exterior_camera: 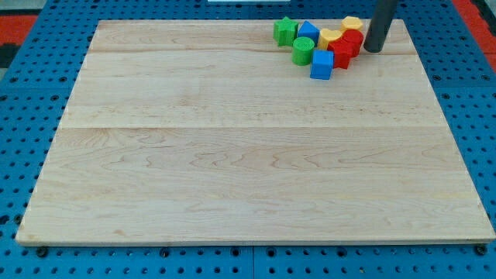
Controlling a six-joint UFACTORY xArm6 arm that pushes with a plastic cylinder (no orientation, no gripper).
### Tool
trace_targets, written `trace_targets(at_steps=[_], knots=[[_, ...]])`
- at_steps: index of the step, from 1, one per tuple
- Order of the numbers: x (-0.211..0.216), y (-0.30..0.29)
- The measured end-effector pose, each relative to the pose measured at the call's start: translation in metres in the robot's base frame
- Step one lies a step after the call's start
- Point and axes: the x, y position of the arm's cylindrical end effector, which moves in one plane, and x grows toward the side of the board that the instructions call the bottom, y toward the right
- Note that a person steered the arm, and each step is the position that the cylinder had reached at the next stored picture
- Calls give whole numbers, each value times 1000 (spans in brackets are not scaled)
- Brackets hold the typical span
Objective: Nudge the yellow hexagon down a bit
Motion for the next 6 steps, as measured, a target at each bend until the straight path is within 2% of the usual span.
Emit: trace_targets(at_steps=[1,2,3,6], knots=[[-16,37],[-60,38],[-74,23],[-74,-42]])
